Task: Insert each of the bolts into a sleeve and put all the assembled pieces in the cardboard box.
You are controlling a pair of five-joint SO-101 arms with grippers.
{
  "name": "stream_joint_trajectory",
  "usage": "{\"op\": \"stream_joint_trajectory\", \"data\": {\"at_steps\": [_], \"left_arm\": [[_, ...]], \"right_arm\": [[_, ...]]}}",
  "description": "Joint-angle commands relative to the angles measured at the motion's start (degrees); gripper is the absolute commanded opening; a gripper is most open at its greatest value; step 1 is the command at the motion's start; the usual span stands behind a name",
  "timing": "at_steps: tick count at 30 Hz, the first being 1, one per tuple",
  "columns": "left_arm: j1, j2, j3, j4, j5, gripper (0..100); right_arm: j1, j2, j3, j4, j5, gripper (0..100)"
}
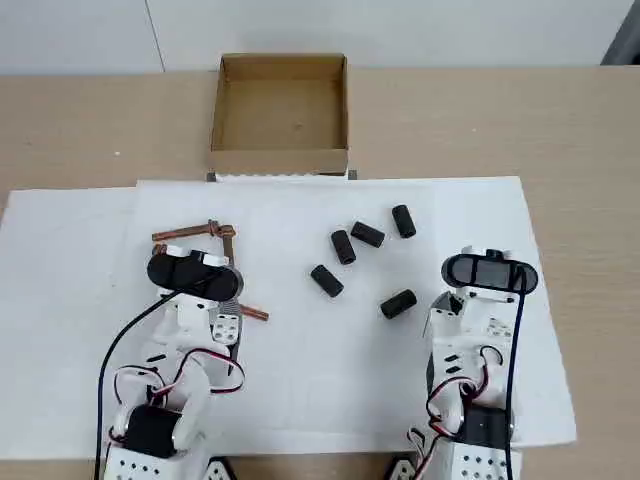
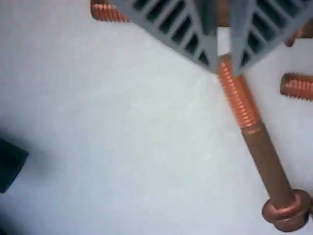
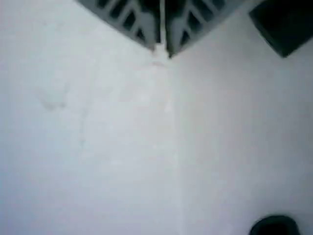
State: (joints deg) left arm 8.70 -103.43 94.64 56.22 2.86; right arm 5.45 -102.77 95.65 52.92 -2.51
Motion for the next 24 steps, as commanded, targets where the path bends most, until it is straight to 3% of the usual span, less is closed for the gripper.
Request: {"op": "stream_joint_trajectory", "data": {"at_steps": [1,17,21,24], "left_arm": [[0.18,-0.44,-0.13,0.09,-0.09,0],[-0.09,-0.44,-0.13,-0.09,-0.18,0],[-0.97,-0.44,-0.57,-4.66,-0.18,1],[-2.2,-0.26,-1.89,-6.68,-0.18,8]], "right_arm": [[0.48,-1.19,0.7,0.31,-0.35,0.4],[0.48,-1.19,0.7,0.31,-0.35,0.4],[0.48,-1.19,0.7,0.31,-0.35,0.4],[0.48,-1.19,0.7,0.31,-0.35,0.4]]}}
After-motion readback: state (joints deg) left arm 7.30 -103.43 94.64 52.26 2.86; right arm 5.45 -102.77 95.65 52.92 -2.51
